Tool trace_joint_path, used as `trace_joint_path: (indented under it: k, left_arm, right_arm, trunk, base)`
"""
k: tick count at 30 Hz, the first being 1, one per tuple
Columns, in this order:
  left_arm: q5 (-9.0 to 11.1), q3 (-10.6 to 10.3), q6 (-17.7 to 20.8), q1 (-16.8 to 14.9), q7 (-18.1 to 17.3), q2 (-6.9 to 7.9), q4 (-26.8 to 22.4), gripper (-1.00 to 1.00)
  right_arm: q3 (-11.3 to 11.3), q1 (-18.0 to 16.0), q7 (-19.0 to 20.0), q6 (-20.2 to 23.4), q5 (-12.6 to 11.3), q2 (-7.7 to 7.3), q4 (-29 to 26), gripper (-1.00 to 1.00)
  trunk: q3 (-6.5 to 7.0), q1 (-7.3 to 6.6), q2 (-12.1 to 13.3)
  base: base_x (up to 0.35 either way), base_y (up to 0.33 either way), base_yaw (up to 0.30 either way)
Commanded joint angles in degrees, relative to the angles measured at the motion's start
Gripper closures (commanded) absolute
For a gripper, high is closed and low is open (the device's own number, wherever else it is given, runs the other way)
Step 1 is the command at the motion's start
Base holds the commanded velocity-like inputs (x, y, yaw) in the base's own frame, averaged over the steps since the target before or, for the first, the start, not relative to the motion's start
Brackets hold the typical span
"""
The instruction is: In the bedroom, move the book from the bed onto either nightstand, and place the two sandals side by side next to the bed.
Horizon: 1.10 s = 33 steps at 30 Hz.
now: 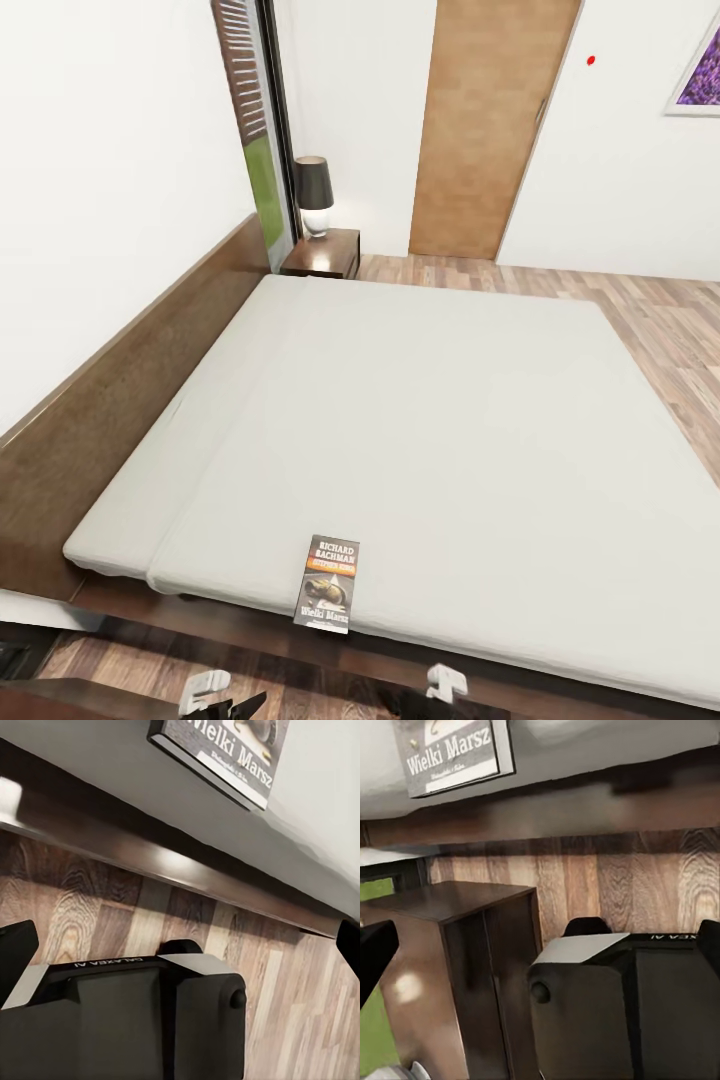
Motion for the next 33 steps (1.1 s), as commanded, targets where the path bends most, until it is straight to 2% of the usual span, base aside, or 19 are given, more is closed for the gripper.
trace_joint_path:
  k: [1, 3, 4, 6, 9, 12, 17, 18, 21, 28, 33]
  left_arm:
    - [0.27, -0.48, -0.45, -0.03, -0.10, 0.02, 0.05, -1.00]
    - [0.27, -0.44, -0.45, -0.03, -0.14, 0.06, 0.05, -1.00]
    - [0.27, -0.40, -0.45, -0.03, -0.16, 0.10, 0.05, -1.00]
    - [0.27, -0.29, -0.45, -0.03, -0.29, 0.14, 0.05, -1.00]
    - [0.32, 0.13, -0.45, -0.03, -1.51, 0.20, 0.07, -1.00]
    - [0.35, 0.28, -0.45, -0.03, -2.24, 0.21, 0.05, -1.00]
    - [0.35, 0.32, -0.45, -0.03, -2.43, 0.22, 0.05, -1.00]
    - [0.35, 0.33, -0.45, -0.03, -2.47, 0.22, 0.07, -1.00]
    - [0.35, 0.34, -0.45, -0.03, -2.49, 0.22, 0.06, -1.00]
    - [0.35, 0.34, -0.45, -0.03, -2.49, 0.19, 0.05, -1.00]
    - [0.35, 0.34, -0.45, -0.03, -2.49, 0.14, 0.07, -1.00]
  right_arm:
    - [-0.09, -0.02, 0.21, 0.35, -1.27, 0.08, -0.01, -1.00]
    - [-0.09, -0.03, 0.33, 0.43, -2.75, 0.20, 0.00, -1.00]
    - [-0.09, -0.03, 1.14, 0.51, -4.25, 0.31, 0.01, -1.00]
    - [-0.09, -0.04, 2.80, 0.58, -5.53, 0.38, 0.01, -1.00]
    - [-0.09, -0.04, 9.58, 1.98, -7.50, 0.48, 0.02, -1.00]
    - [-0.11, -0.04, 13.65, 6.38, -8.02, 0.50, 0.02, -1.00]
    - [-0.16, -0.04, 14.81, 8.54, -8.28, 0.51, 0.02, -1.00]
    - [-0.17, -0.04, 15.10, 9.09, -8.99, 0.51, 0.08, -1.00]
    - [-0.18, -0.04, 16.14, 9.30, -9.46, 0.46, 0.10, -1.00]
    - [-0.18, -0.04, 22.56, 9.39, -9.66, 0.43, 0.11, -1.00]
    - [-0.18, -0.04, 29.88, 9.40, -9.69, 0.42, 0.17, -1.00]
  trunk:
    - [-0.06, 0.01, -0.06]
    - [-0.06, 0.01, -0.06]
    - [-0.06, 0.01, -0.06]
    - [-0.06, 0.01, -0.06]
    - [-0.06, 0.01, -0.06]
    - [-0.06, 0.01, -0.06]
    - [-0.06, 0.01, -0.06]
    - [-0.06, 0.01, -0.06]
    - [-0.06, 0.01, -0.06]
    - [-0.06, 0.01, -0.06]
    - [-0.06, 0.01, -0.06]
  base:
    - [0.000, 0.000, 0.000]
    - [0.000, 0.000, 0.000]
    - [0.000, 0.000, 0.000]
    - [0.000, 0.000, 0.000]
    - [0.000, 0.000, 0.000]
    - [0.000, 0.000, 0.000]
    - [0.000, 0.000, 0.000]
    - [0.000, 0.000, 0.000]
    - [0.000, 0.000, 0.000]
    - [0.000, 0.000, 0.000]
    - [0.000, 0.000, 0.000]
